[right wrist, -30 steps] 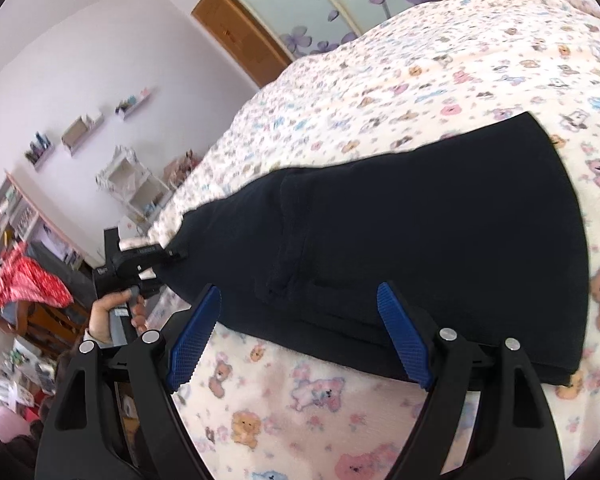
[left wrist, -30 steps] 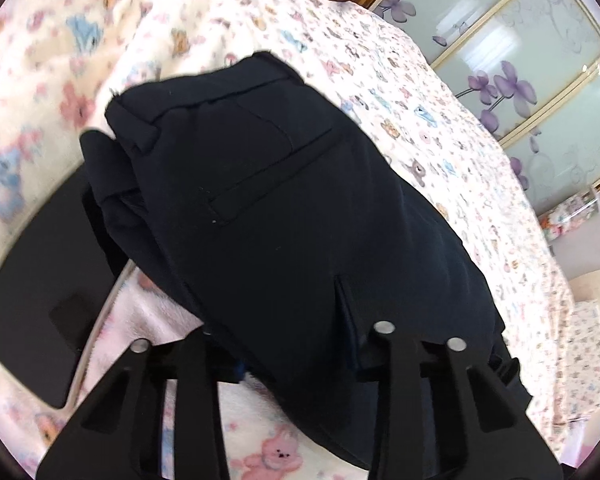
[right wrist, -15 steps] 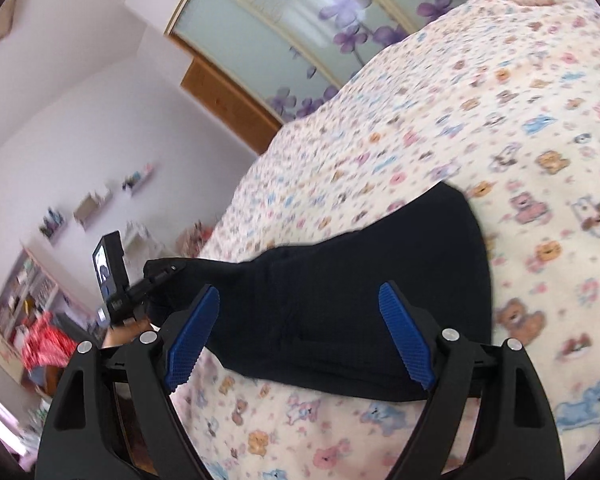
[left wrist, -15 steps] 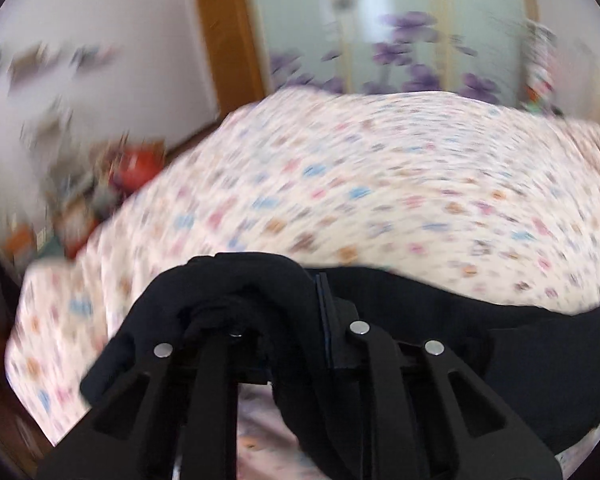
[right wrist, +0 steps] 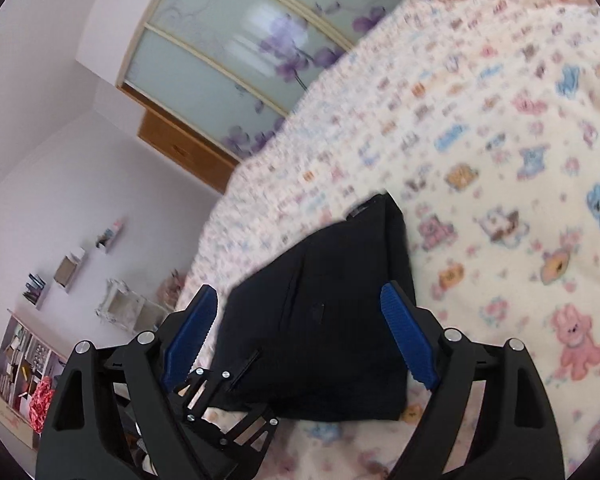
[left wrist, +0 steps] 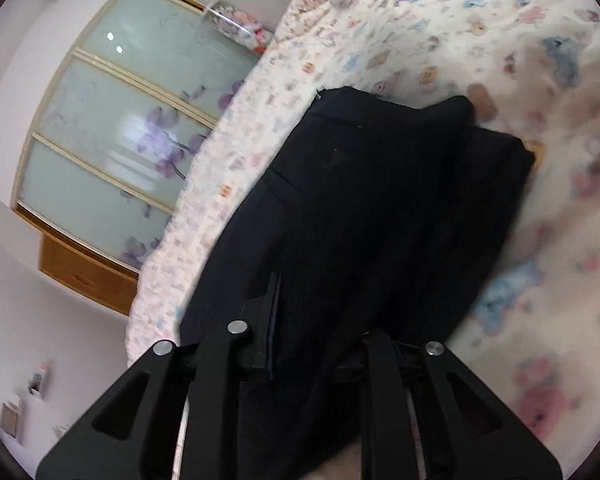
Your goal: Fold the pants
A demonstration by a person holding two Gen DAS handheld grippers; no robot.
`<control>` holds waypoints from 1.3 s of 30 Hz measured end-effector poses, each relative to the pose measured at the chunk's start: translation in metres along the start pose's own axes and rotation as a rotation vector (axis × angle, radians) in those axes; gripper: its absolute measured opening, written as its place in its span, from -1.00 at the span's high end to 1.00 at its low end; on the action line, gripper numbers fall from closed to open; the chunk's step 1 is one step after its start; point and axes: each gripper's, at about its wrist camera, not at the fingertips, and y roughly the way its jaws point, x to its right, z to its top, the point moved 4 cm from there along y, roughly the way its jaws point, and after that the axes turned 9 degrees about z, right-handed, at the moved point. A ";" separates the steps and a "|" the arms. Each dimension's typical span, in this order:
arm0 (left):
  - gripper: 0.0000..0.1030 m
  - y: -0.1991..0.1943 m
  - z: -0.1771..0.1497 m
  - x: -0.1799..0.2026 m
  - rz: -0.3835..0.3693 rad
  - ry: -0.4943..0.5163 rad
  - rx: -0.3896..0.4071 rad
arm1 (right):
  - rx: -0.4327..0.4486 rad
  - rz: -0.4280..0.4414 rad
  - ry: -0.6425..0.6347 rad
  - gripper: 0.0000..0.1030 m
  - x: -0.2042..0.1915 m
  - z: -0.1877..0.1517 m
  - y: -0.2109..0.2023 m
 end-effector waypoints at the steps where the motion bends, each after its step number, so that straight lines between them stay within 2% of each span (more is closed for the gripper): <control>1: 0.70 0.000 -0.002 0.003 0.017 0.013 0.003 | -0.014 -0.005 0.023 -0.66 0.004 -0.001 0.000; 3: 0.70 0.000 -0.008 0.000 0.029 -0.001 0.016 | -0.036 -0.002 0.086 -0.66 0.013 -0.003 0.004; 5: 0.70 0.001 -0.010 -0.011 -0.003 -0.072 0.007 | -0.063 0.051 0.162 -0.66 0.020 -0.007 0.006; 7: 0.70 -0.001 -0.012 -0.017 -0.001 -0.093 0.012 | -0.099 0.094 0.204 -0.66 0.020 -0.012 0.010; 13: 0.68 0.006 -0.014 -0.015 -0.040 -0.179 -0.016 | -0.223 0.068 0.257 -0.57 0.022 -0.030 0.024; 17: 0.56 0.003 -0.017 -0.005 -0.035 -0.218 -0.003 | -0.329 0.031 0.243 -0.50 0.013 -0.044 0.029; 20: 0.41 -0.005 -0.023 -0.016 -0.066 -0.304 0.021 | -0.342 -0.019 0.161 -0.50 0.004 -0.044 0.026; 21: 0.35 -0.007 -0.024 -0.020 -0.091 -0.338 0.028 | -0.354 -0.014 0.152 -0.50 0.002 -0.045 0.026; 23: -0.06 -0.016 -0.032 -0.033 -0.144 -0.447 0.036 | -0.387 0.035 0.179 -0.50 0.001 -0.050 0.027; 24: -0.38 -0.019 -0.038 -0.042 -0.161 -0.521 0.042 | -0.401 0.049 0.195 -0.50 0.004 -0.051 0.029; 25: -0.59 -0.022 -0.044 -0.052 -0.185 -0.600 0.054 | -0.406 0.049 0.216 -0.50 0.008 -0.053 0.032; 27: -0.73 -0.029 -0.061 -0.080 -0.208 -0.804 0.099 | -0.410 0.019 0.246 -0.50 0.018 -0.057 0.036; 30: -0.93 -0.031 -0.084 -0.111 -0.123 -1.018 0.141 | -0.366 0.023 0.292 -0.50 0.027 -0.056 0.038; 32: -0.96 -0.026 -0.095 -0.121 -0.048 -1.102 0.127 | -0.320 -0.013 0.268 -0.50 0.027 -0.053 0.039; 34: -0.96 -0.020 -0.104 -0.126 0.014 -1.157 0.108 | -0.286 -0.050 0.244 -0.50 0.025 -0.052 0.039; 39: -0.96 -0.010 -0.120 -0.132 0.066 -1.188 0.022 | -0.266 -0.114 0.235 -0.50 0.030 -0.058 0.051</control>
